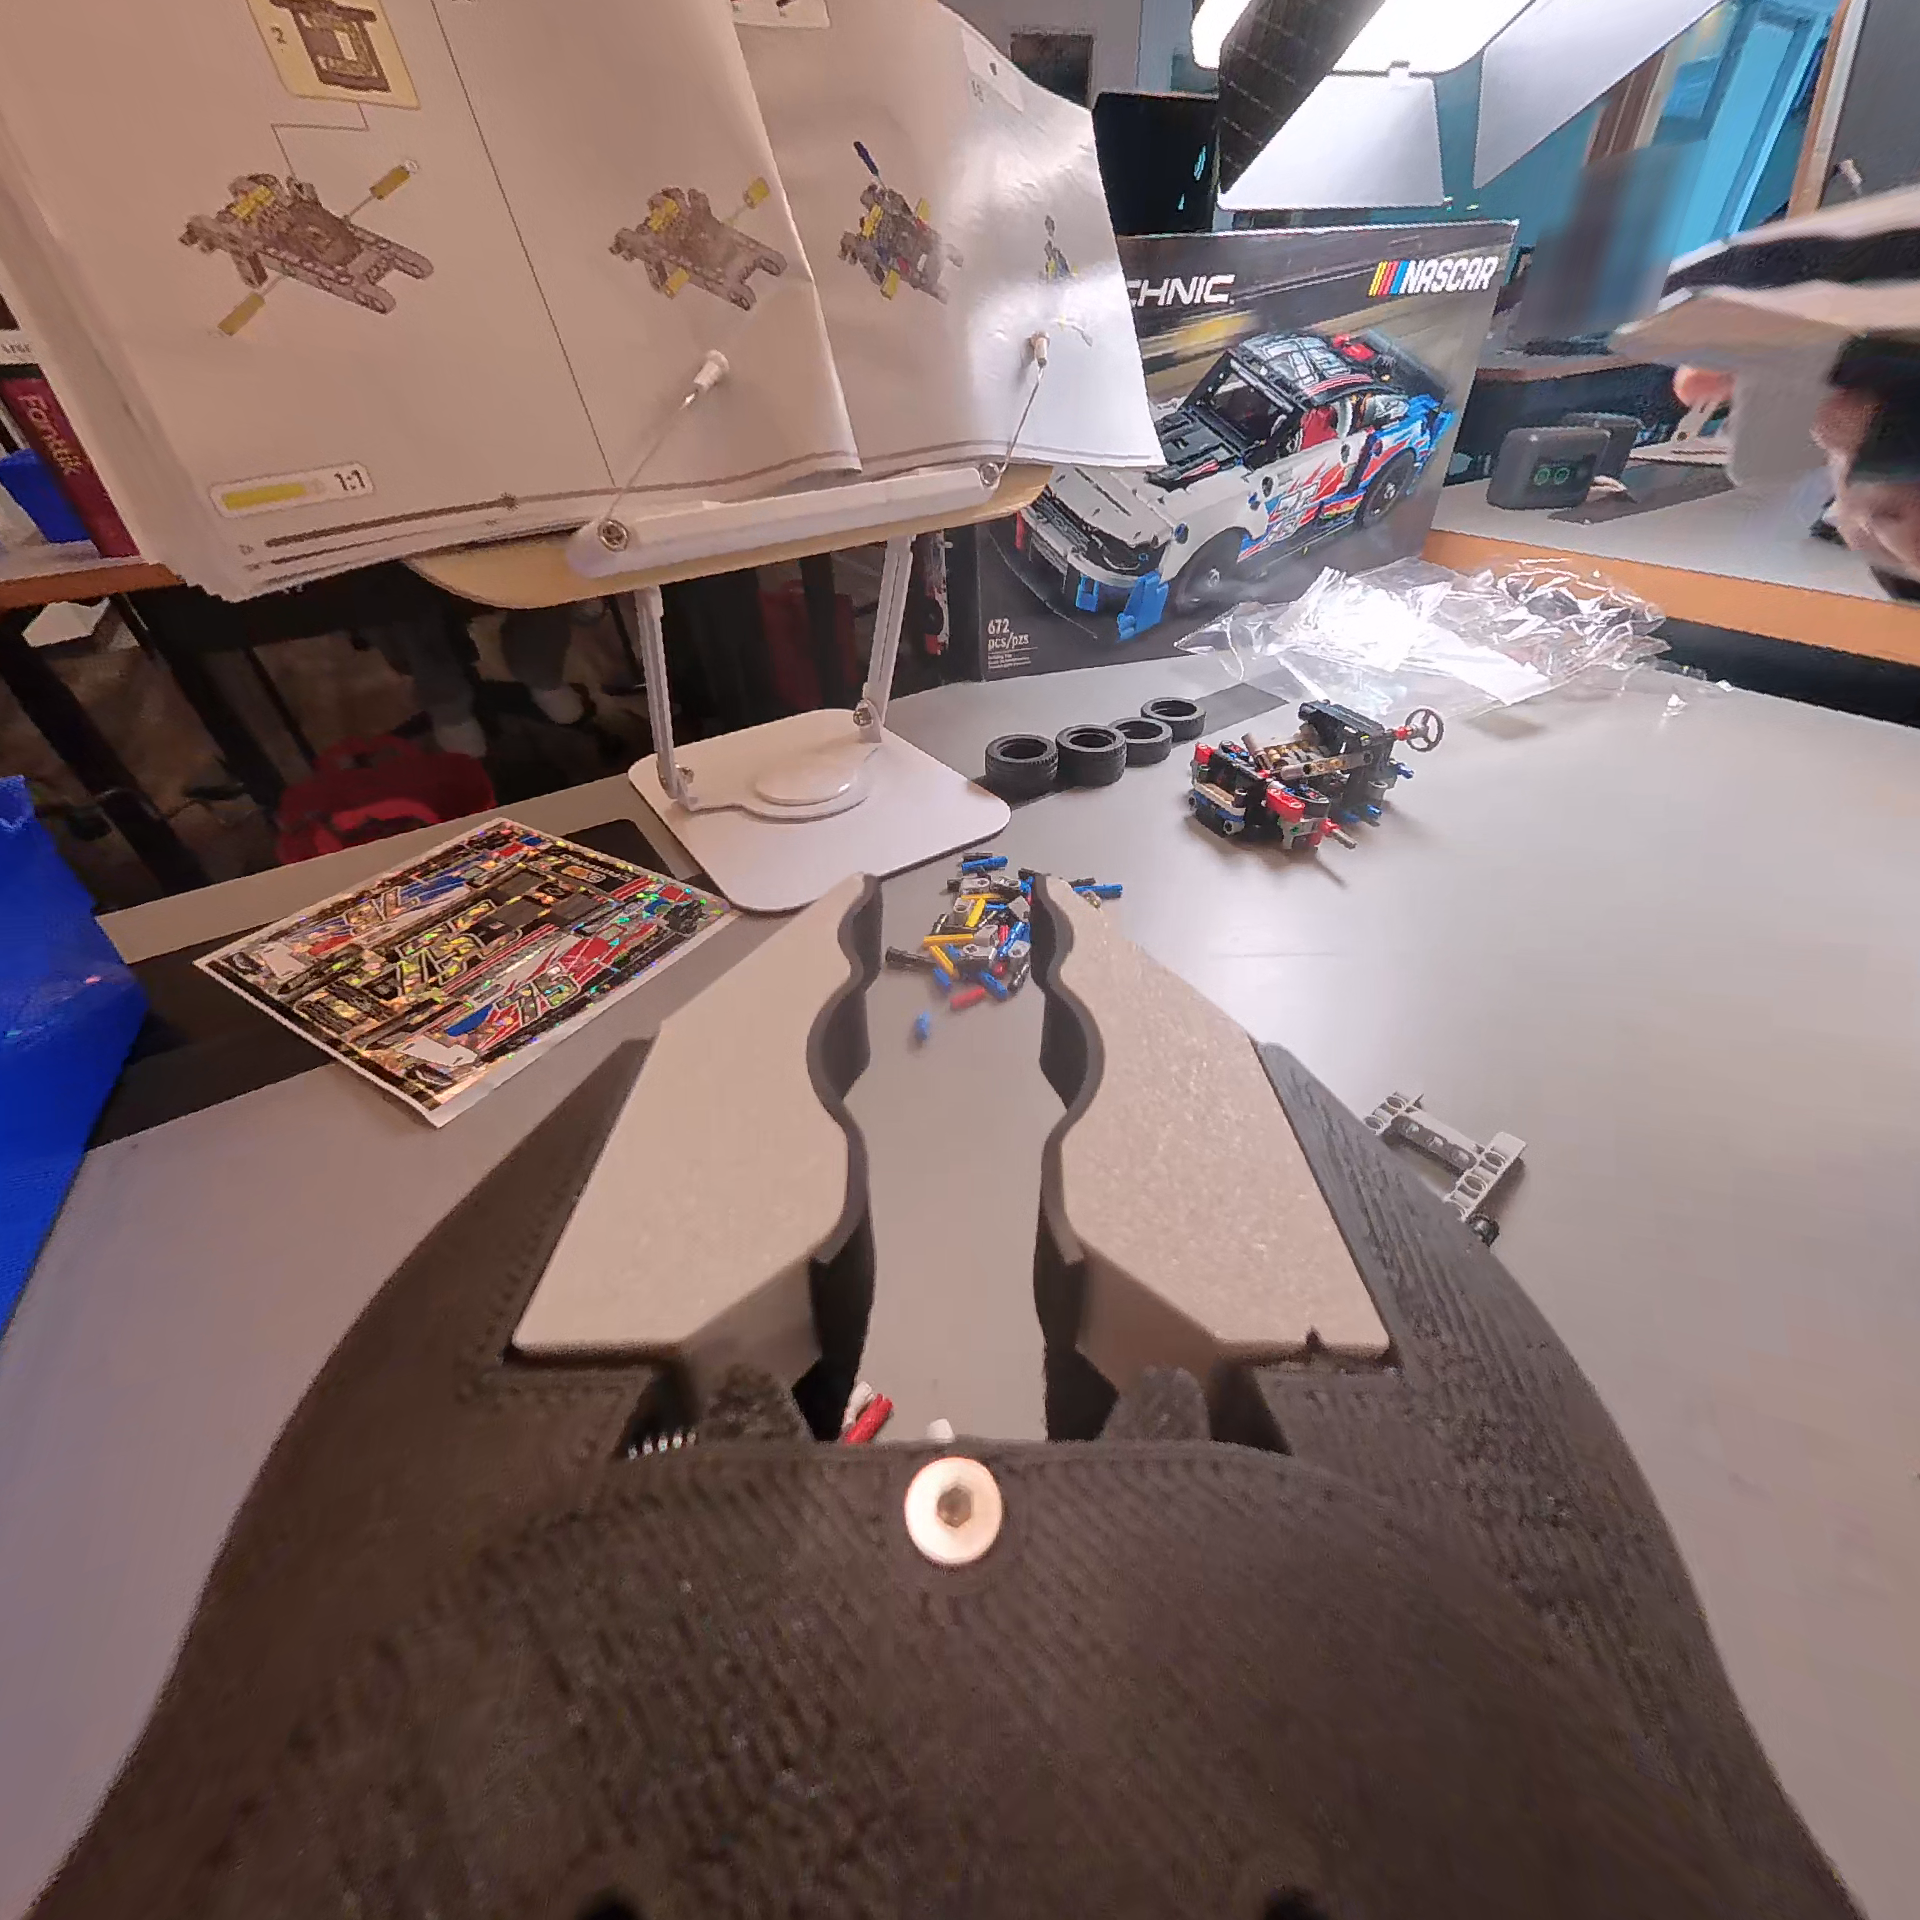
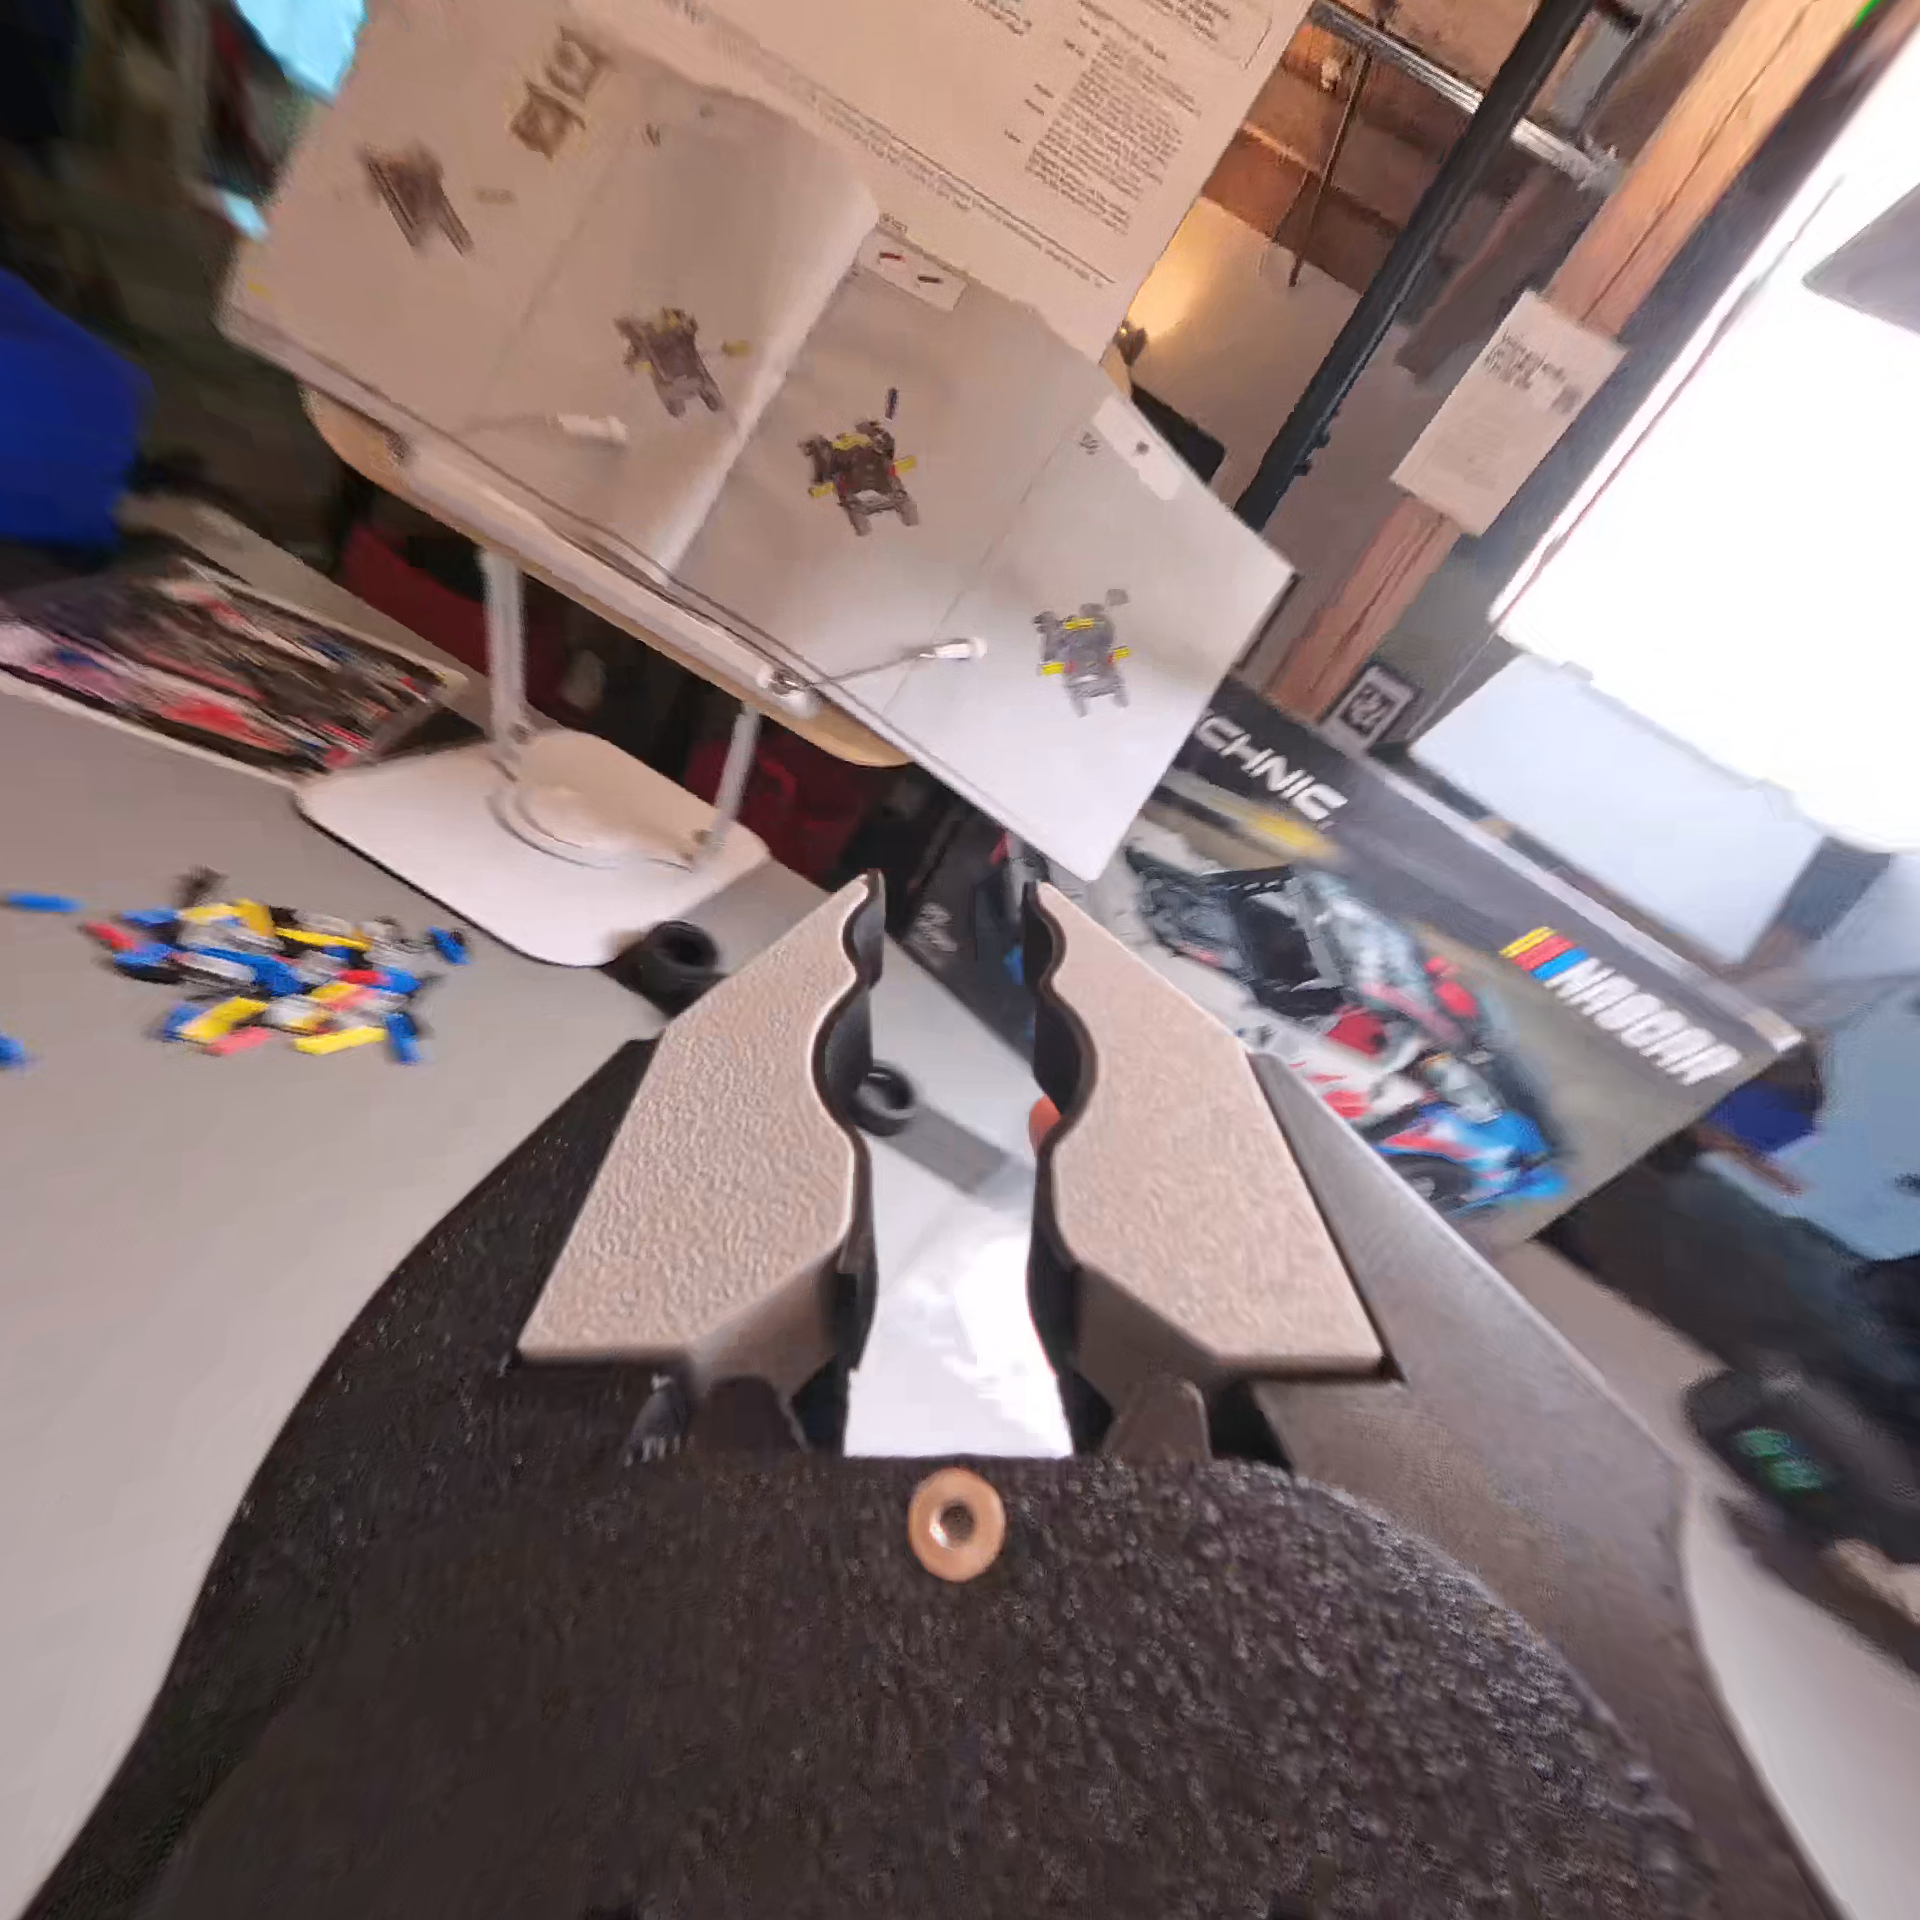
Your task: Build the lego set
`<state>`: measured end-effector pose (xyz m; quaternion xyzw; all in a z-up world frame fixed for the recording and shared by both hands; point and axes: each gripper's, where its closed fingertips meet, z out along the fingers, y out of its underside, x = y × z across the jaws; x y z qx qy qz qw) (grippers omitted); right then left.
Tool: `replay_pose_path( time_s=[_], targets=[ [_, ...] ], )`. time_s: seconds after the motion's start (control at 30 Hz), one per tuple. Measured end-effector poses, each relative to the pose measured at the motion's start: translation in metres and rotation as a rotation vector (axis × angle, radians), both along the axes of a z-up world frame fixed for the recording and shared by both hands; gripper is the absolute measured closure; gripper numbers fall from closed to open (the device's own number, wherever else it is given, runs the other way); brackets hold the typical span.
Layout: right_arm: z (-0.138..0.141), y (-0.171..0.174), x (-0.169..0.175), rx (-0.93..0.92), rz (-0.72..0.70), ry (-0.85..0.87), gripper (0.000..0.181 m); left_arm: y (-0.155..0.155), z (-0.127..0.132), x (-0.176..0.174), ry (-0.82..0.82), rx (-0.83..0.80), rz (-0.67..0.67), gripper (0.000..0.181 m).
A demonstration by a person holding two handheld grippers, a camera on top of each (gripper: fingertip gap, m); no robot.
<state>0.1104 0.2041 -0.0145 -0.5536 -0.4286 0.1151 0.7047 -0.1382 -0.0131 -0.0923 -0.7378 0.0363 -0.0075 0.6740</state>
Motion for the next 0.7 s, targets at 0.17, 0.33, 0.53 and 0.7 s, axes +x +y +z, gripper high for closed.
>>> replay_pose_path(
  time_s=[0.17,0.33,0.53,0.7],
  targets=[
    [0.056,0.121,-0.006,0.044,-0.246,-0.107,0.131,0.001,-0.006,0.002,-0.02,-0.014,-0.021,0.155],
    [0.102,0.203,-0.025,0.004,-0.347,-0.008,0.119,-0.004,-0.008,0.003,0.003,-0.018,-0.023,0.156],
    [0.123,0.189,-0.077,0.08,-0.289,-0.011,0.143,-0.006,-0.007,-0.003,-0.017,-0.014,-0.023,0.157],
    [0.136,0.181,-0.1,-0.02,-0.291,-0.011,0.147,-0.008,-0.007,0.0,-0.006,-0.016,-0.032,0.157]
  ],
)
